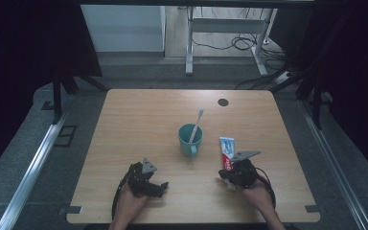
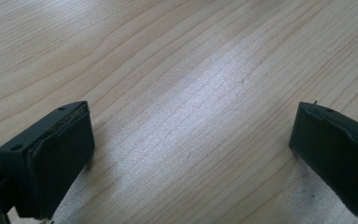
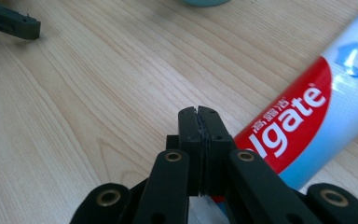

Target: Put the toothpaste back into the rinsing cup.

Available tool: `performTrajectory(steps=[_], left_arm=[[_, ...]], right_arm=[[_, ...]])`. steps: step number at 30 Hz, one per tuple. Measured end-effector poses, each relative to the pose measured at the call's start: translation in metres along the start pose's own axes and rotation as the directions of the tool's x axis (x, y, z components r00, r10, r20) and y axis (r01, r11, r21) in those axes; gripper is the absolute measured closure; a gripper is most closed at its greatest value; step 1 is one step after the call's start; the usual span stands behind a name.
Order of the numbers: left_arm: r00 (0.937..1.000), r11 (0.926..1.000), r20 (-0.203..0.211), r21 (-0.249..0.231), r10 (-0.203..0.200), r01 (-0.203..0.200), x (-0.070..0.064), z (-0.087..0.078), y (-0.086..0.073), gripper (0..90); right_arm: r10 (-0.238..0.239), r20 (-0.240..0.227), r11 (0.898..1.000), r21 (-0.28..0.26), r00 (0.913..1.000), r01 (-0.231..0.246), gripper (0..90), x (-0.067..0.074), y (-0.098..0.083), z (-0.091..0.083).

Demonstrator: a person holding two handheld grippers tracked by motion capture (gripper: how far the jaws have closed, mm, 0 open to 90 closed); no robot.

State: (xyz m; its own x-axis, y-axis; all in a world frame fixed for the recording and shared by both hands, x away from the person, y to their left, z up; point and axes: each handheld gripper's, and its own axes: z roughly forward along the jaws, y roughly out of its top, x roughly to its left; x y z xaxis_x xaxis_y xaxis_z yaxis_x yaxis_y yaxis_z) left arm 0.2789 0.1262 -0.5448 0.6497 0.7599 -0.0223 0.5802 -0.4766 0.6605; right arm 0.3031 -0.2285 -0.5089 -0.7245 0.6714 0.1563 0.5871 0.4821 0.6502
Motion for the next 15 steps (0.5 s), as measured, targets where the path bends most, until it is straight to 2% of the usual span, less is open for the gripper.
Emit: performTrajectory(steps=[7, 15], left_arm=[[1.0000, 1.0000, 0.000, -0.002, -0.003, 0.003, 0.000, 0.000, 0.000, 0.0], [1.0000, 1.0000, 0.000, -0.003, -0.003, 0.003, 0.000, 0.000, 0.000, 0.0]], right_arm=[[0.022, 0.007, 1.000, 0.000, 0.9997, -0.022, 87.6, -0.007, -0.007, -0.007], [0.054, 0.038, 0.999, 0.004, 0.9978, -0.054, 87.6, -0.020, -0.017, -0.020]])
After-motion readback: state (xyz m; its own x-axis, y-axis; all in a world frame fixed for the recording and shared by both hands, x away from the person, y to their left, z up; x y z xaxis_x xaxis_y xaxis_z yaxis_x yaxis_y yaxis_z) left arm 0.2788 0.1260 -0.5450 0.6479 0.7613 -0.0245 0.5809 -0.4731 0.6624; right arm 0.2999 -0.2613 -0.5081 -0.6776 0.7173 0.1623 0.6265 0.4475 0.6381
